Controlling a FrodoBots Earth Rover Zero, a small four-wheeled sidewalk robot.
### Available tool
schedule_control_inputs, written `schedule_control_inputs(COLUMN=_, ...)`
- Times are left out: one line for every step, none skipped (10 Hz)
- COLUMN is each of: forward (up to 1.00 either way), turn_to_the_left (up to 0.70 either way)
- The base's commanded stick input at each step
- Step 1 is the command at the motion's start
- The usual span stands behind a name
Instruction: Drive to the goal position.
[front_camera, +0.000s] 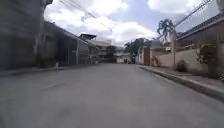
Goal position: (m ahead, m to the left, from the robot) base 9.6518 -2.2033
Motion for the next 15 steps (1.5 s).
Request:
schedule_control_inputs(forward=1.0, turn_to_the_left=0.0)
schedule_control_inputs(forward=1.0, turn_to_the_left=0.0)
schedule_control_inputs(forward=1.0, turn_to_the_left=0.0)
schedule_control_inputs(forward=1.0, turn_to_the_left=0.0)
schedule_control_inputs(forward=1.0, turn_to_the_left=0.0)
schedule_control_inputs(forward=1.0, turn_to_the_left=0.0)
schedule_control_inputs(forward=1.0, turn_to_the_left=0.0)
schedule_control_inputs(forward=1.0, turn_to_the_left=0.0)
schedule_control_inputs(forward=1.0, turn_to_the_left=0.0)
schedule_control_inputs(forward=1.0, turn_to_the_left=0.0)
schedule_control_inputs(forward=1.0, turn_to_the_left=0.0)
schedule_control_inputs(forward=1.0, turn_to_the_left=0.0)
schedule_control_inputs(forward=1.0, turn_to_the_left=0.0)
schedule_control_inputs(forward=1.0, turn_to_the_left=0.0)
schedule_control_inputs(forward=1.0, turn_to_the_left=0.0)
